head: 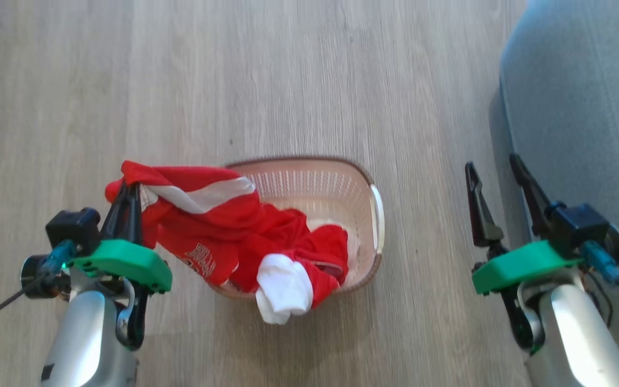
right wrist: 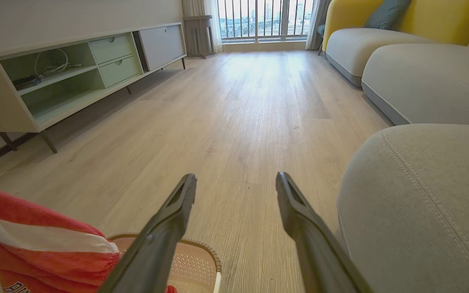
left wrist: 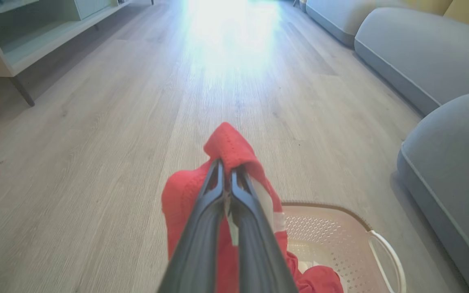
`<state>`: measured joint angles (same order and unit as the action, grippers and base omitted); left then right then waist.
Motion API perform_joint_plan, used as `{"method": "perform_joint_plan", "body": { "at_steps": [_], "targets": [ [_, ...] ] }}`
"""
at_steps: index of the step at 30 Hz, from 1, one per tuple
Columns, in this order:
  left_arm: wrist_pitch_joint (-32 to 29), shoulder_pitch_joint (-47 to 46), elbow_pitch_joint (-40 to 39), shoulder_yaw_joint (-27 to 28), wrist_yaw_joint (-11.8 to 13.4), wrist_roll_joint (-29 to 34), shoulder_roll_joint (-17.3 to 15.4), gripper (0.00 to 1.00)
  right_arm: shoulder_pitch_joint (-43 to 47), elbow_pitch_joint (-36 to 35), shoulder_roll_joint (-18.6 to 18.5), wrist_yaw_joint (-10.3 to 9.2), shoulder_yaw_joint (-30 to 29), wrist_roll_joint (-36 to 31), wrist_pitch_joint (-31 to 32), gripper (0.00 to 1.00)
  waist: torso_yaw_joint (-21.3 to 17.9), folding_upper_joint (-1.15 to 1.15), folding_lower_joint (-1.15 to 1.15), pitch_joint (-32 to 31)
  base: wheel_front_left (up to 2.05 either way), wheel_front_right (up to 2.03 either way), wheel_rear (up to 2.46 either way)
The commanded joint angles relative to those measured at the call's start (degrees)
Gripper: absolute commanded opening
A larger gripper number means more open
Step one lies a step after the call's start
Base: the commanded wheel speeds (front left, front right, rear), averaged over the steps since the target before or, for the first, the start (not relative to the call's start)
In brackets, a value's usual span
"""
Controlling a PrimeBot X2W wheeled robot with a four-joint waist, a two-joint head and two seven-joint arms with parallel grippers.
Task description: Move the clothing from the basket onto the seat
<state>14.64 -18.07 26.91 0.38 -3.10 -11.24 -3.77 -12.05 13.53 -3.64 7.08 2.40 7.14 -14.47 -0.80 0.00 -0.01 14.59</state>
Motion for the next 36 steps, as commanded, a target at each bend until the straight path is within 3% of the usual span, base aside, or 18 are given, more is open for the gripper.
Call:
{"method": "perform_joint_plan", "body": {
  "at_steps": [1, 8, 16, 36],
  "targets": [
    [0.4, -0.1, -2.3, 2.1, -0.4, -0.7, -0.8, 0.00, 0.2, -1.3, -0.1, 0.41, 1.3, 0.4, -0.5, 1.00, 0.7, 0.00, 0.01, -2.2, 0.00, 0.00, 0.00],
    [0.4, 4.4, -7.7, 2.5, -0.7, -1.5, -0.4, 0.00, 3.2, -0.6, -0.5, 0.41, 1.4, 0.9, -0.5, 1.00, 0.9, 0.00, 0.01, -6.9, 0.00, 0.00, 0.00],
    [0.2, 9.5, -8.3, 2.6, 0.0, -1.4, -0.8, 0.00, 7.4, 0.2, -1.5, 0.41, 1.2, 0.6, -0.5, 1.00, 0.7, 0.00, 0.01, -12.8, 0.00, 0.00, 0.00],
    [-0.5, 10.9, -9.8, 1.4, 1.1, -1.8, -1.4, 0.00, 7.9, -0.2, -2.3, 0.41, 1.8, 0.6, -0.5, 1.00, 0.7, 0.00, 0.01, -13.4, 0.00, 0.00, 0.00]
  ]
}}
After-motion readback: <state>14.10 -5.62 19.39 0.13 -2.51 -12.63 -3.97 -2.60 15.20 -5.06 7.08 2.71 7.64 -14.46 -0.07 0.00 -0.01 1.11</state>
